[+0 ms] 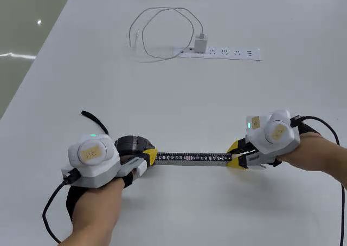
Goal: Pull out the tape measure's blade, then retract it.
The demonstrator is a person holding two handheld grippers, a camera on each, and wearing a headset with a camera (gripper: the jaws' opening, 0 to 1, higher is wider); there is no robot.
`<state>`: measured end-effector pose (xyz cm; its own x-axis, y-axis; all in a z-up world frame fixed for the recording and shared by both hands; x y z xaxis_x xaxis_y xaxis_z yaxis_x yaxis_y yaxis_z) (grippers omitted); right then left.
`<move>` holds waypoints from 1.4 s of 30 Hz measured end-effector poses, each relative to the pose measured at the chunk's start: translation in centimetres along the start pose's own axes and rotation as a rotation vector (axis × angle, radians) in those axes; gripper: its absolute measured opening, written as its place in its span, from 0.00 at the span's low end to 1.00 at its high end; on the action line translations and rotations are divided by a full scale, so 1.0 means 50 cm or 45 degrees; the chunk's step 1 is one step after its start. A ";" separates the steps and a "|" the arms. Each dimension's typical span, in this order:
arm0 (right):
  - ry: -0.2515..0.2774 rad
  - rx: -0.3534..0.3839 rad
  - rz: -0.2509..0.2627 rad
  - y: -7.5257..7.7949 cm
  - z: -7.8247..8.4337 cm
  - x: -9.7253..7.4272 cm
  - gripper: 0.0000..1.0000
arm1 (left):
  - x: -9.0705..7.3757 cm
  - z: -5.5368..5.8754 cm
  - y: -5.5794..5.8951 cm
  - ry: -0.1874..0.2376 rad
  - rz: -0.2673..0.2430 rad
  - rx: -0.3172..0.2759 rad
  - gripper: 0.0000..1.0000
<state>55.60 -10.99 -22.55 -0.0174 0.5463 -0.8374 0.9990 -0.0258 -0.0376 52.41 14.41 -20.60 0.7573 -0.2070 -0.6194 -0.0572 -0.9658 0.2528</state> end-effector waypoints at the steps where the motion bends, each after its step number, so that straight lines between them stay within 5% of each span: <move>1: 0.001 -0.001 -0.001 0.000 -0.002 0.001 0.10 | 0.000 0.000 0.000 0.000 0.001 -0.001 0.56; 42: 0.102 -0.003 -0.042 0.002 -0.085 0.058 0.10 | 0.002 0.002 -0.003 -0.005 0.037 -0.052 0.57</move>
<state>55.82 -5.85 -22.67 -0.0471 0.6117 -0.7897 0.9980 -0.0049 -0.0633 52.44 14.51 -20.76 0.7533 -0.2354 -0.6141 -0.0527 -0.9523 0.3005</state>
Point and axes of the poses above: the centre of the closed fingertips' face, and the gripper's own axes: x roughly forward along the fingers, y roughly to its right, z roughly out of its underside, the point moved 5 cm from there along -x, roughly backward along the fingers, and after that the axes turned 2 degrees about -z, right-handed, at the moved point
